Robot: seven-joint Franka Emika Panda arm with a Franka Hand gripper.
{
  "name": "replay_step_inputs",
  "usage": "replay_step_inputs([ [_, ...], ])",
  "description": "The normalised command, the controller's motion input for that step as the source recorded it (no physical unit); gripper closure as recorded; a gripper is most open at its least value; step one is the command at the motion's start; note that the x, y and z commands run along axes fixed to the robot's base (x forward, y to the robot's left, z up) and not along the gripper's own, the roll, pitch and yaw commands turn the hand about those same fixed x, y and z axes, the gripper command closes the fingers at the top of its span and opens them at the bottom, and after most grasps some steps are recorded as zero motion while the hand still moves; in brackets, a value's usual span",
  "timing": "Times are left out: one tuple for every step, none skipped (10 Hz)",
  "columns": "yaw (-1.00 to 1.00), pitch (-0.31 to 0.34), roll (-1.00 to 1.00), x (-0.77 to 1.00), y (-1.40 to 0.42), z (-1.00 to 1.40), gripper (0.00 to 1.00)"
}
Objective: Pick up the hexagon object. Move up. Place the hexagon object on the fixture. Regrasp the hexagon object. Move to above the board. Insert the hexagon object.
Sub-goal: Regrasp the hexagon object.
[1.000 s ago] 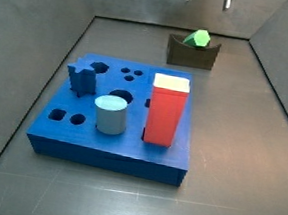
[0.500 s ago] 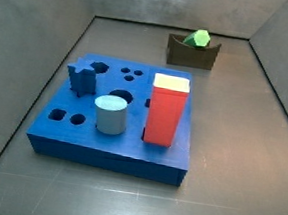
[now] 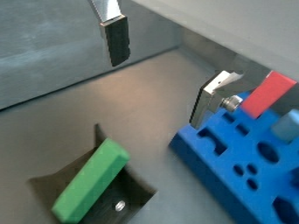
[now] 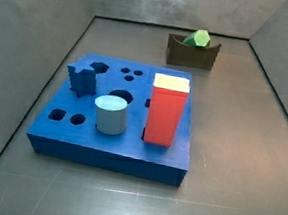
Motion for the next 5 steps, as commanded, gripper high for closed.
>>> replay_step_inputs([
  [0.02, 0.008, 1.0, -0.05, -0.02, 0.01, 0.0],
  [0.02, -0.003, 1.0, -0.04, -0.02, 0.01, 0.0],
  [0.02, -0.007, 1.0, -0.03, -0.02, 0.0, 0.0],
  [0.03, -0.013, 1.0, -0.03, -0.02, 0.01, 0.0],
  [0.03, -0.016, 1.0, -0.02, -0.02, 0.0, 0.0],
])
